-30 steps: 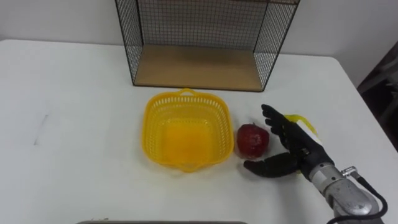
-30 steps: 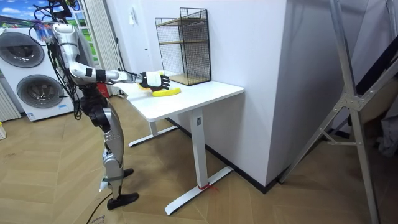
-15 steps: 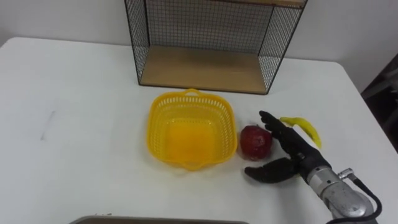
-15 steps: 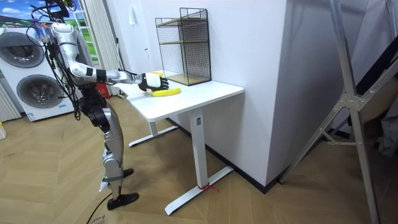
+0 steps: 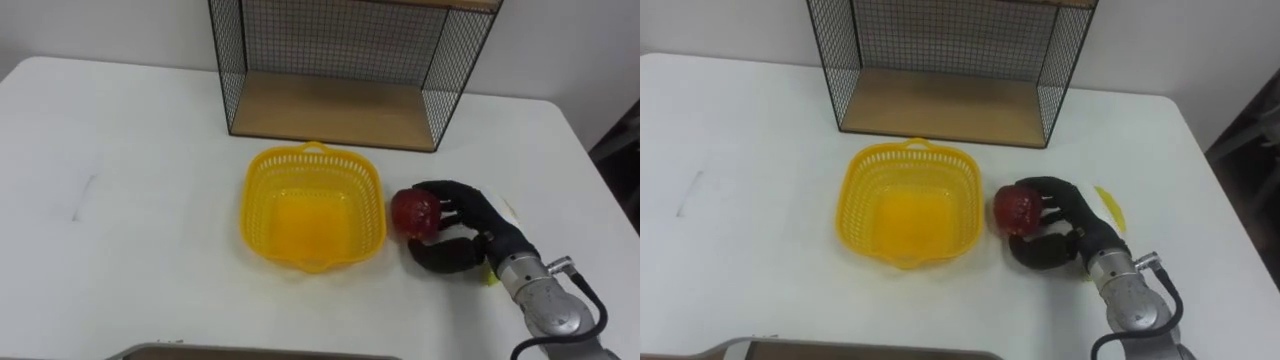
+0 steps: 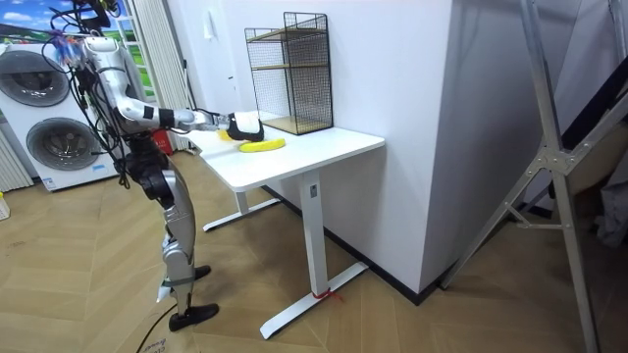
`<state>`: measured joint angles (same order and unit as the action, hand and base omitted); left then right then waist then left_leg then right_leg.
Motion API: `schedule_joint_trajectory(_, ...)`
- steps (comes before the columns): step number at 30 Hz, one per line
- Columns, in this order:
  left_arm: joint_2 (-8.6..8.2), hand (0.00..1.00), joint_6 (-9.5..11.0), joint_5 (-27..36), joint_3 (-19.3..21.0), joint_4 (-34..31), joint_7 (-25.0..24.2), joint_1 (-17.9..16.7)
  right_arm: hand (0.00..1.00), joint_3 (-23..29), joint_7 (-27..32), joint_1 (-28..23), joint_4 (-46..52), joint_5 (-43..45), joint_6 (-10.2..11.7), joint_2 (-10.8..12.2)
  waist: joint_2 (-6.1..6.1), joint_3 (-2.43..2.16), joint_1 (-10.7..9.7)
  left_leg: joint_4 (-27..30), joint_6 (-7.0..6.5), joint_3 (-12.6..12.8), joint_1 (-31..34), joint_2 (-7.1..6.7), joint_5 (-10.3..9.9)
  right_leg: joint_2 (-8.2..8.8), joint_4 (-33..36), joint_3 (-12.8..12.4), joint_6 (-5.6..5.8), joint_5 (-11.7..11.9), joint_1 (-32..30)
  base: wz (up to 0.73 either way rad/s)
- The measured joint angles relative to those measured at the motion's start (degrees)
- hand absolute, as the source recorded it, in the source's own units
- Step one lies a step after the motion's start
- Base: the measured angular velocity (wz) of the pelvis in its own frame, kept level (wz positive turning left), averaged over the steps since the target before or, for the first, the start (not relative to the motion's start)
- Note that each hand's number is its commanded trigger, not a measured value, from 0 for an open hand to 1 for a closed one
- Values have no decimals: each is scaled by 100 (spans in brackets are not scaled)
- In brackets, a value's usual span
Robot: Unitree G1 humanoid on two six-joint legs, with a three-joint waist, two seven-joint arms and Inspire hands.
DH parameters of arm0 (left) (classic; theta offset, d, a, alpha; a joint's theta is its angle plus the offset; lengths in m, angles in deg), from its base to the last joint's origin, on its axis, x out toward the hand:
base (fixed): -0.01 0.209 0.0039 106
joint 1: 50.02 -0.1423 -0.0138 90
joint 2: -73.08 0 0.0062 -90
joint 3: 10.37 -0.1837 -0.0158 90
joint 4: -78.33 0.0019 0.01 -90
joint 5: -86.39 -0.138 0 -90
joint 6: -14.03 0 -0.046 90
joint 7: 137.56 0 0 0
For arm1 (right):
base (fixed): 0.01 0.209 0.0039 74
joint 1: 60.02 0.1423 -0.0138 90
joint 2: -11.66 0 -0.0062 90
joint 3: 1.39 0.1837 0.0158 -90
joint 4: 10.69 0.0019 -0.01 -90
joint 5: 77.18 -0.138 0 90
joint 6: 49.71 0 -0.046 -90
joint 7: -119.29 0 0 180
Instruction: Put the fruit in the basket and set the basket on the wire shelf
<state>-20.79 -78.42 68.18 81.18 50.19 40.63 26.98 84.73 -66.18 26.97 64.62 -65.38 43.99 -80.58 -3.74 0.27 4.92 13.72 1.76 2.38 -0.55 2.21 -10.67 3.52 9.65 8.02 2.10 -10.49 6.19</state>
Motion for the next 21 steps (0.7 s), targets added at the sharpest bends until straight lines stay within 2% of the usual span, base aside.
schedule_joint_trajectory(10,0,0,-10,-3,3,-4,4,2,100,-116,86,-23,-27,-144,2,17,28,-4,1,9,0,-5,-22,0,0,-3,-4,-3,0,0,11,0)
schedule_joint_trajectory(18,-11,0,-6,-176,21,-51,9,-53,100,-95,44,-84,-141,-1141,-9,28,33,-1,-60,4,0,-5,-71,-1,0,-2,-10,6,0,0,34,0)
schedule_joint_trajectory(21,-20,0,-6,-264,63,-60,13,-71,100,37,32,-94,-140,-1400,-10,172,40,0,-138,2,0,-4,-82,-1,0,-2,-10,2,0,0,66,0)
